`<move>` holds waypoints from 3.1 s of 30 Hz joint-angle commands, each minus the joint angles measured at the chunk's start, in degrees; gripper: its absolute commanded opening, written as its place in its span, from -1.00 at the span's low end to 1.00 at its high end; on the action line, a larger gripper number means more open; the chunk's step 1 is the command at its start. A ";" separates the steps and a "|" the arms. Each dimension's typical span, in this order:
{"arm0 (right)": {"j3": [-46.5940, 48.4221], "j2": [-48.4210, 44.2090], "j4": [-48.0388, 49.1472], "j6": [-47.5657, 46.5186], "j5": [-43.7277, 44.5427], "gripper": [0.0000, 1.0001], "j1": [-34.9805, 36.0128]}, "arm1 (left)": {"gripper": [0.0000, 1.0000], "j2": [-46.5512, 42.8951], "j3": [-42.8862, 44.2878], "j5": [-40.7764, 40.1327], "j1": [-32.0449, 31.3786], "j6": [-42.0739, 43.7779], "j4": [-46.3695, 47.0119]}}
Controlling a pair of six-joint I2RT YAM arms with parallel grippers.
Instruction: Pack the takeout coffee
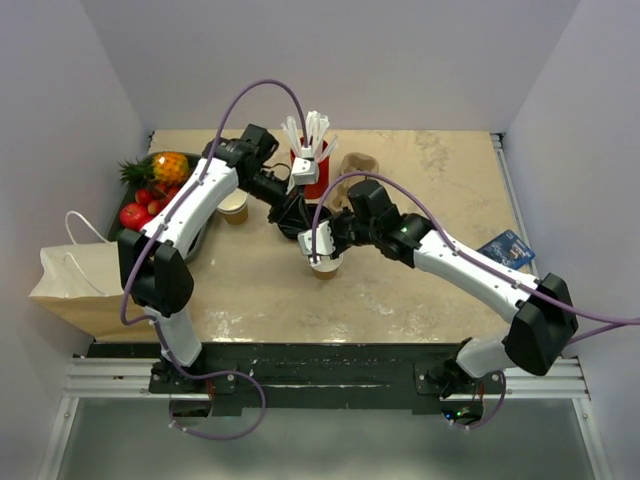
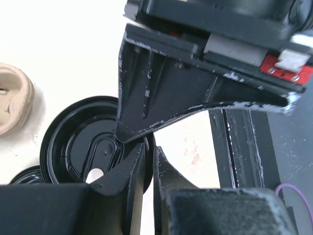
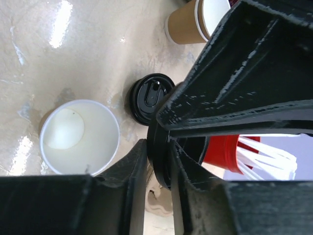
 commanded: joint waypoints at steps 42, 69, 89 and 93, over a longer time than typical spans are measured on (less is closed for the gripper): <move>12.43 23.97 -14.65 70.46 -62.51 -0.79 -19.99 | 0.21 -33.70 -43.90 -23.66 -6.20 -28.49 57.58; 7.77 30.74 8.72 95.69 -55.38 -0.73 -23.07 | 0.17 -24.82 -48.65 -21.18 -6.64 -40.01 72.08; 9.52 30.57 0.91 88.57 -48.44 -0.24 -24.83 | 0.15 -21.66 -48.74 -19.95 -6.81 -40.89 75.16; 10.67 30.66 -0.94 86.11 -47.30 -0.24 -24.91 | 0.15 -21.39 -48.92 -19.43 -6.81 -40.80 75.16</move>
